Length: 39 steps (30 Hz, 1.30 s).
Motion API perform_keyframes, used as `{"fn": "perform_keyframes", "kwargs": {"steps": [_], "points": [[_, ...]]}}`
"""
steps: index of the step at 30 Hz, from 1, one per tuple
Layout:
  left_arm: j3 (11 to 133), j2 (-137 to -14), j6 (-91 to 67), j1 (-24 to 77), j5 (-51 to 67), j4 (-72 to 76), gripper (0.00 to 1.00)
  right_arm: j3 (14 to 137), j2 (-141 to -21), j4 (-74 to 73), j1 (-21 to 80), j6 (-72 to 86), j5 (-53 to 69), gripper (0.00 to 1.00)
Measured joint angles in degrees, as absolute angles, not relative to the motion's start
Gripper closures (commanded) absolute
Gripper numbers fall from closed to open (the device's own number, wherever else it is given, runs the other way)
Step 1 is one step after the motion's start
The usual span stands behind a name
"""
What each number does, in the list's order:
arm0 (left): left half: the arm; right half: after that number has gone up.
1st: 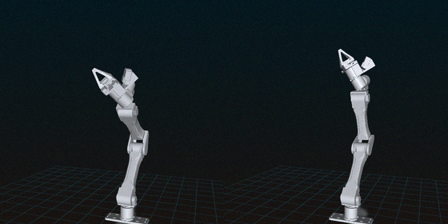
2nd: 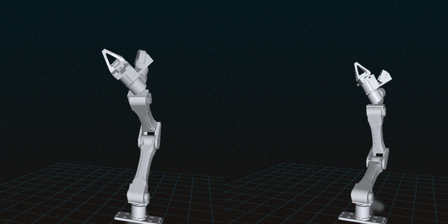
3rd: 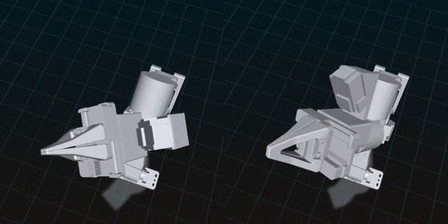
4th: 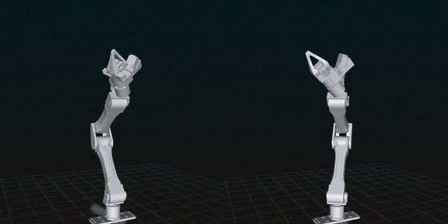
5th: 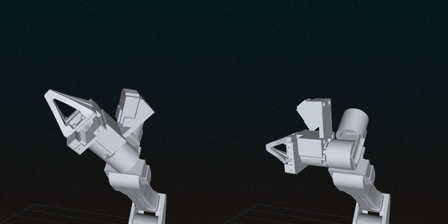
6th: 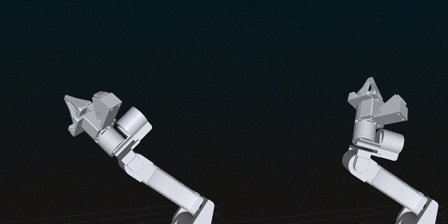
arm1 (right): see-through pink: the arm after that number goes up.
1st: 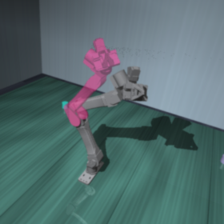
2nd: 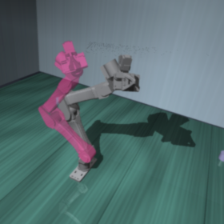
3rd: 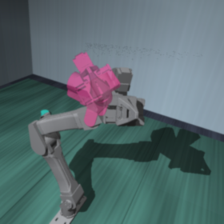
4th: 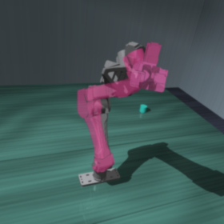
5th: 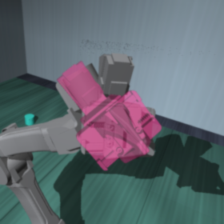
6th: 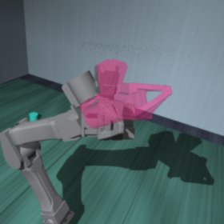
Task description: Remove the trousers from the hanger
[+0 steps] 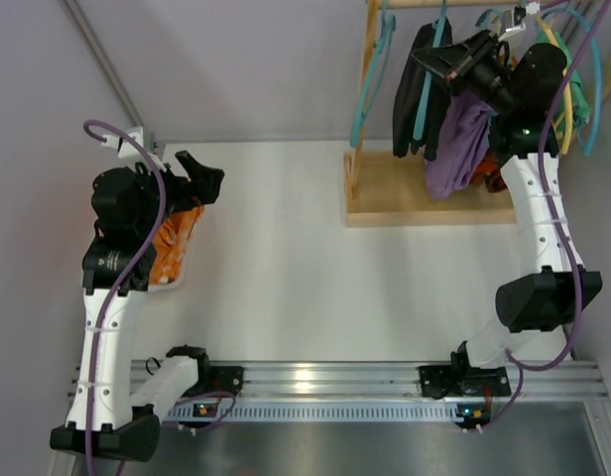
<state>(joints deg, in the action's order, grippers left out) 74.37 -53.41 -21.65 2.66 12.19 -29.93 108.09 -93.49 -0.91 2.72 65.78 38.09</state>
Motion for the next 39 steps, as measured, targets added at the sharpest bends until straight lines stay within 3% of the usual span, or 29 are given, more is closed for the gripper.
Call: {"fn": "perform_keyframes", "kwargs": {"steps": [7, 16, 28, 32, 39], "points": [[74.37, -53.43, -21.80, 2.66, 11.99, -27.97, 0.01, 107.57, -91.81, -0.51, 2.46, 67.29, 39.09, 1.00], [73.78, -52.18, -16.91, 2.66, 17.96, -23.53, 0.01, 94.48, -78.54, 1.08, 2.46, 68.27, 41.32, 1.00], [58.13, -44.31, -9.82, 4.40, 30.65, -9.23, 0.03, 80.47, -61.36, 2.11, 2.46, 70.35, 42.87, 1.00], [54.08, -44.18, -4.43, 11.92, 27.51, -5.34, 0.03, 77.54, -58.11, 0.82, 2.46, 70.54, 42.83, 1.00], [51.70, -48.03, 7.51, 36.75, 13.47, 1.78, 0.06, 75.72, -54.70, -4.43, 2.46, 70.72, 42.06, 1.00]]}}
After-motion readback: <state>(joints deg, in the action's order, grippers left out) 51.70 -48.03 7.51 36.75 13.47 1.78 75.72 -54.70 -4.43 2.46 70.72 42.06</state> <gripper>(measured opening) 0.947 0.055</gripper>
